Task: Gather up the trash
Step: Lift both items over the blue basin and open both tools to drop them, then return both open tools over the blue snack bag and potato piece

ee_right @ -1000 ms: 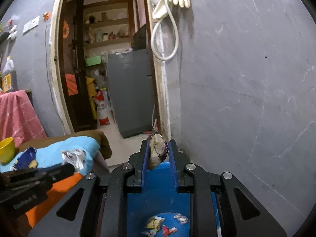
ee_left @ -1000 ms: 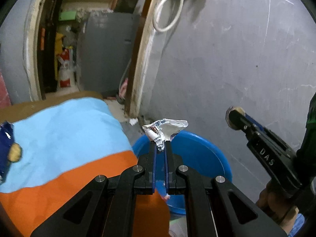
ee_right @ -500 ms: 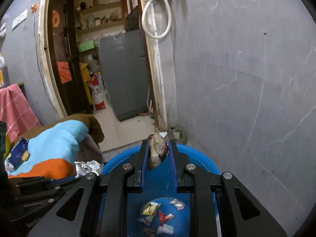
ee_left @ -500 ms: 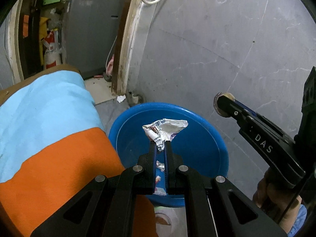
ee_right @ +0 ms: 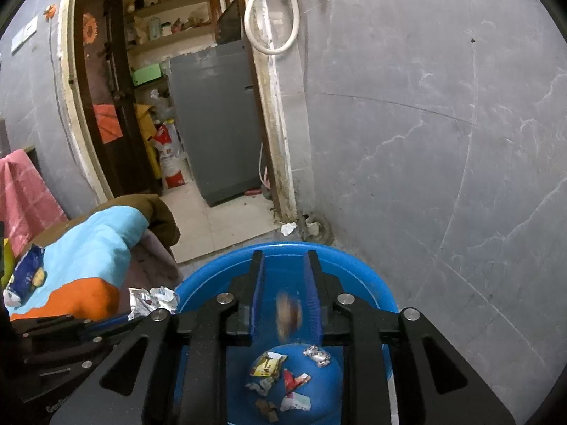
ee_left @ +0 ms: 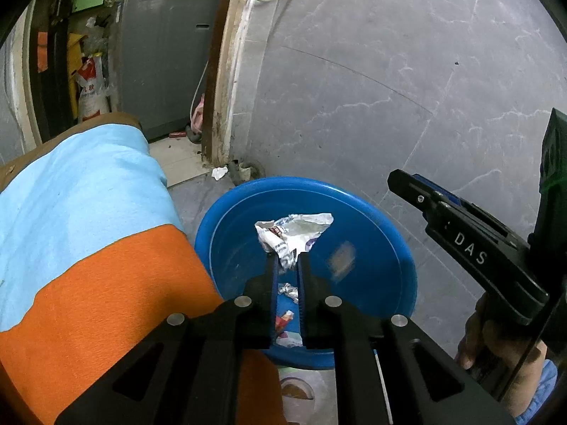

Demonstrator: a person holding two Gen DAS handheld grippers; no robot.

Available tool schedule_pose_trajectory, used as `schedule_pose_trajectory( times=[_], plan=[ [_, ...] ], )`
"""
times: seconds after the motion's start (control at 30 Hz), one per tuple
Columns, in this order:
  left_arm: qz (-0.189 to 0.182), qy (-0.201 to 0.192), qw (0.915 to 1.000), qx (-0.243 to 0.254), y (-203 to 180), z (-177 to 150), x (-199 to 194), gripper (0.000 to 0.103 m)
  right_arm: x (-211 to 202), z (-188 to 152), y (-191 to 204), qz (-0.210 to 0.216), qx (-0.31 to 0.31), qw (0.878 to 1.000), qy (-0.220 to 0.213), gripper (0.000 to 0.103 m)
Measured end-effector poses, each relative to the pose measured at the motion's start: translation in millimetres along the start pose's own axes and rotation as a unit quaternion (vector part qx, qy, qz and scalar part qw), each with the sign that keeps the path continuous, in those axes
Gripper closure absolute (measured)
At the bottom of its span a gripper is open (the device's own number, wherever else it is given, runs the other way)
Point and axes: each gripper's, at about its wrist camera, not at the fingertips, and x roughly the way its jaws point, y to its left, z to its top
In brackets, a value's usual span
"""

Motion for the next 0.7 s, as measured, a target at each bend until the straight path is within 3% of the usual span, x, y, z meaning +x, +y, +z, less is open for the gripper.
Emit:
schedule_pose_trajectory(
  times=[0.23,0.37,0.5,0.63,0.7],
  plan=[
    [-0.005,-0.001,1.0,0.005,1.2,-1.6,-1.3,0.091,1.6,-0.8,-6.7,-0.005,0.011,1.0,-0.001,0.073],
    [-0.002,-0.008,1.0,0.003,1.7,-2.0,-4.8,0.087,0.5,-1.2,-9.1,-0.006,0.015,1.0,-0.005,0.065],
    [0.003,-0.022,0.9997,-0.008,3.5,-0.7,-11.2,0.071,-2.4,-1.0,-10.8,-0.008,0.019,1.0,-0.014,0.053],
    [0.02,-0.047,0.9984,-0.024,11.0,2.4,-25.0,0.061,-4.1,-0.2,-10.2,-0.007,0.022,1.0,-0.02,0.05],
    [0.03,-0.058,0.9974,-0.031,15.4,3.9,-32.3,0.057,-5.8,-0.4,-9.4,-0.005,0.024,0.999,-0.025,0.04]
  ],
)
